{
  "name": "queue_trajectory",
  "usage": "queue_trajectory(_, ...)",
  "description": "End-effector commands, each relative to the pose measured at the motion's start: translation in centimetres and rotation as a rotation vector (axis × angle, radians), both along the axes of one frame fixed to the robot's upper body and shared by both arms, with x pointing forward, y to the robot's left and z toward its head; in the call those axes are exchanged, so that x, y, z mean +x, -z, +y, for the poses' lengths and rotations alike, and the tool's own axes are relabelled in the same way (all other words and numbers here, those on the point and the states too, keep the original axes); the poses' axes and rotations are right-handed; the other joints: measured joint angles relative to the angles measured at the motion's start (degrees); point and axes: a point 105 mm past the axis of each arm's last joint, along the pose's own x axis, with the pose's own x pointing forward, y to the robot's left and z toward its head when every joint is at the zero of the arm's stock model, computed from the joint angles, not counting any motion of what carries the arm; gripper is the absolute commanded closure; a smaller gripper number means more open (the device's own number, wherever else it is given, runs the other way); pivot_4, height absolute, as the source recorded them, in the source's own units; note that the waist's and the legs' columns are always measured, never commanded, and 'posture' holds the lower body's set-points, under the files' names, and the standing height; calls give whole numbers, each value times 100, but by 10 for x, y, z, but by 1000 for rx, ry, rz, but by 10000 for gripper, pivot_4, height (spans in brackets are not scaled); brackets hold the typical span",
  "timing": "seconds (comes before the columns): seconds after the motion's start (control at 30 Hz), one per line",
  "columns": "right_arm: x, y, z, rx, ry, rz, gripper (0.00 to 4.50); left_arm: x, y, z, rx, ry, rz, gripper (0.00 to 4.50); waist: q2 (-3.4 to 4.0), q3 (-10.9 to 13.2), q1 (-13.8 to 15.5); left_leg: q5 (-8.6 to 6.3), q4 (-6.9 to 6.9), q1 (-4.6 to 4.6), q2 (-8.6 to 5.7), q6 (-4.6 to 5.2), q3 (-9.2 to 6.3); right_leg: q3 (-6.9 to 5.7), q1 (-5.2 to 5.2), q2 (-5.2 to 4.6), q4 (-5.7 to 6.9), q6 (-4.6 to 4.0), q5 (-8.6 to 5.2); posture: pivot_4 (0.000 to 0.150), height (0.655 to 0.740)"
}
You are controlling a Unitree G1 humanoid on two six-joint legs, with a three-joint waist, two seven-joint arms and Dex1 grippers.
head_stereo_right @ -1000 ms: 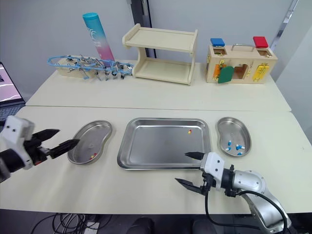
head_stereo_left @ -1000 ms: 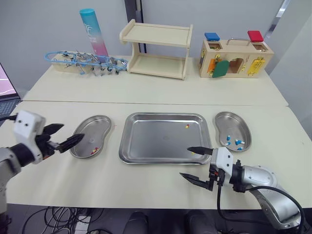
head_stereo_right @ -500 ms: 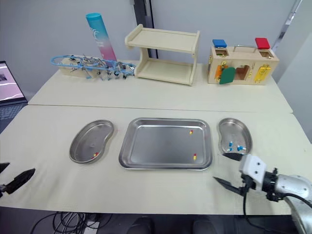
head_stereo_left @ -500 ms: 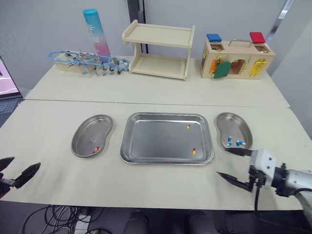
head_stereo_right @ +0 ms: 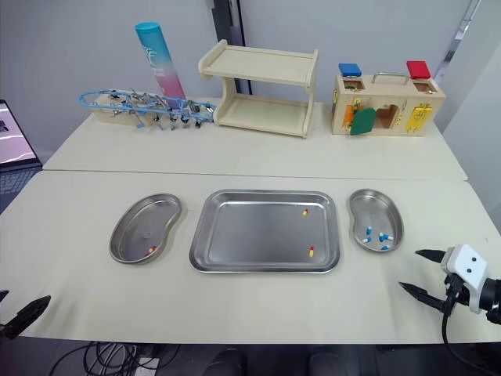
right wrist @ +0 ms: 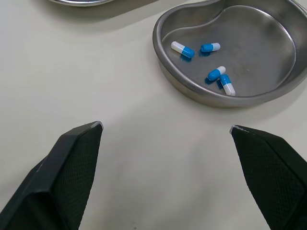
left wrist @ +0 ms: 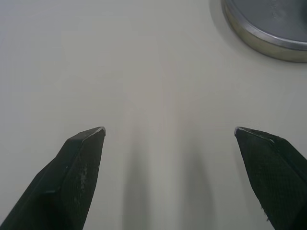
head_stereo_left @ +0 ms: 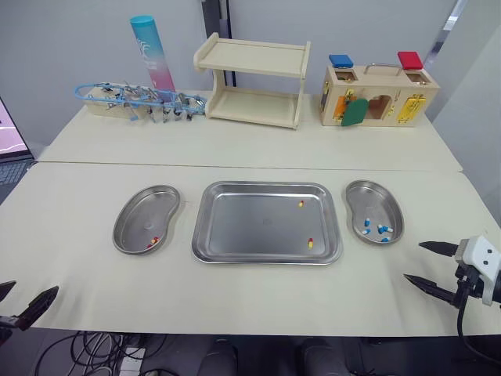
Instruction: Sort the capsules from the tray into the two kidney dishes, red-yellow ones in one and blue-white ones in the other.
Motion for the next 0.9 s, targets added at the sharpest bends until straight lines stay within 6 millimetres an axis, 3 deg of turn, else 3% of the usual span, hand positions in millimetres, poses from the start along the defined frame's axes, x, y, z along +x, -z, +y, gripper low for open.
queue_trajectory(0.03,1,-11,-5,-34,-15,-42,0,-2,-14,2,41,13,-32,301,0,0,0,0,0,0,0,0,0,0,1,0,0,0,0,1500,7400)
queue_trajectory(0.13,-1,-8,-6,-37,-24,-46,0,-2,-16,1,45,31,-29,301,0,0,1,0,0,-1,0,0,0,0,0,0,0,0,0,1500,7400)
queue_trajectory(0.27,-7,-9,11,-5,-91,-73,0,10,-23,-27,57,212,-11,301,-2,-1,2,0,0,-2,0,0,0,-1,1,0,-1,0,0,1500,7400)
queue_trajectory(0.47,-23,-7,62,107,-182,-110,0,47,-43,-87,62,517,-61,301,2,-4,30,0,0,-2,0,-1,-4,-4,5,0,-2,1,0,1500,7400)
queue_trajectory(0.63,-27,-4,99,190,-180,-135,0,63,-55,-144,51,786,-77,301,2,-5,1,0,0,-1,0,-1,-4,-2,5,0,-1,0,0,1500,7400)
queue_trajectory(0.9,-19,-6,135,251,-157,-171,0,86,-76,-216,16,1117,-113,301,6,-4,13,0,2,-2,1,-1,-5,-3,3,2,2,0,0,1500,7400)
